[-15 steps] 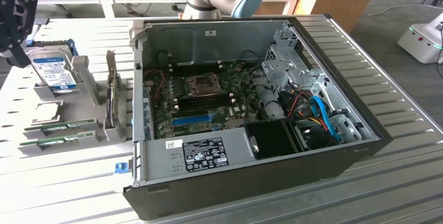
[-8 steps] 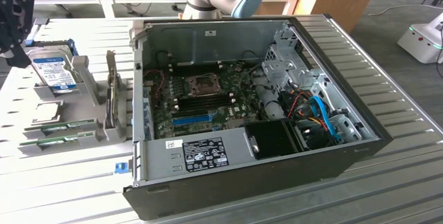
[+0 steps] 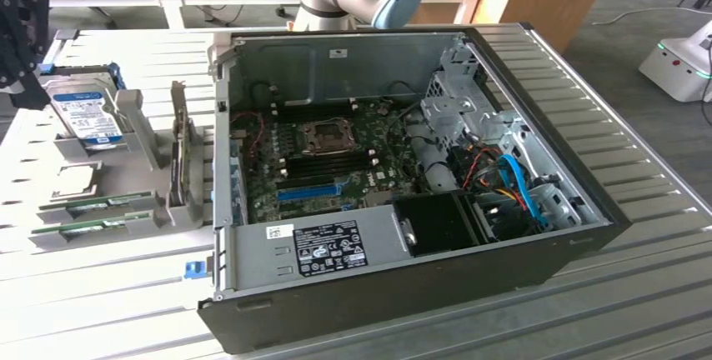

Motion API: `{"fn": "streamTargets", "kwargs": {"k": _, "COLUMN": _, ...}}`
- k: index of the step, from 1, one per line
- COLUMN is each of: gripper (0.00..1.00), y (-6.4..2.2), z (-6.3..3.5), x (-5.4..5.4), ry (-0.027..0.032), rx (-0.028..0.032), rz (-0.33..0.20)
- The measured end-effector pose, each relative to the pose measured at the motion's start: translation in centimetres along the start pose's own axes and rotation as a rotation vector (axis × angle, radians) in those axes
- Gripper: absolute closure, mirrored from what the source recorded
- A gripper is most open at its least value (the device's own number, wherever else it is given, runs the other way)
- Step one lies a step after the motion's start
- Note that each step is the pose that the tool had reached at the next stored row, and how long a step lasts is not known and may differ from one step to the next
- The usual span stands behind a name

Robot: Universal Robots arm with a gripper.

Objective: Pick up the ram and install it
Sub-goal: 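Pick up the ram and move it above insertion slot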

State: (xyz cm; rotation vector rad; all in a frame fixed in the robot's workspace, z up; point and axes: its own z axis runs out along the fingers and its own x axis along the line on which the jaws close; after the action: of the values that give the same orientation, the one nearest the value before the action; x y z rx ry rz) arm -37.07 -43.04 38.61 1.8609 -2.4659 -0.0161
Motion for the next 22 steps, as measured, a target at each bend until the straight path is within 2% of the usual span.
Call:
{"fn": "streamTargets", "kwargs": {"k": 4, "gripper": 0.89, "y": 0.0, "z": 0.0, "x": 0.0, "ry": 0.0002, "rx": 0.0006, "rz": -0.005}}
{"fn": "streamTargets", "kwargs": {"k": 6, "gripper": 0.89, "y": 0.01, "z": 0.01, "x": 0.0, "ry": -0.0025, "rx": 0.0087, "rz": -0.006}}
{"fn": "streamTargets", "kwargs": {"k": 7, "gripper": 0.89, "y": 0.0, "z": 0.0, "x": 0.0, "ry": -0.003, "rx": 0.0107, "rz": -0.007}}
{"fn": "streamTargets", "kwargs": {"k": 11, "gripper": 0.89, "y": 0.0, "z": 0.0, "x": 0.01, "ry": -0.0034, "rx": 0.0125, "rz": -0.008}}
{"fn": "streamTargets", "kwargs": {"k": 14, "gripper": 0.89, "y": 0.0, "z": 0.0, "x": 0.0, "ry": -0.0052, "rx": 0.0194, "rz": -0.013}}
{"fn": "streamTargets", "kwargs": {"k": 22, "gripper": 0.89, "y": 0.0, "z": 0.01, "x": 0.0, "ry": -0.0038, "rx": 0.0239, "rz": -0.081}}
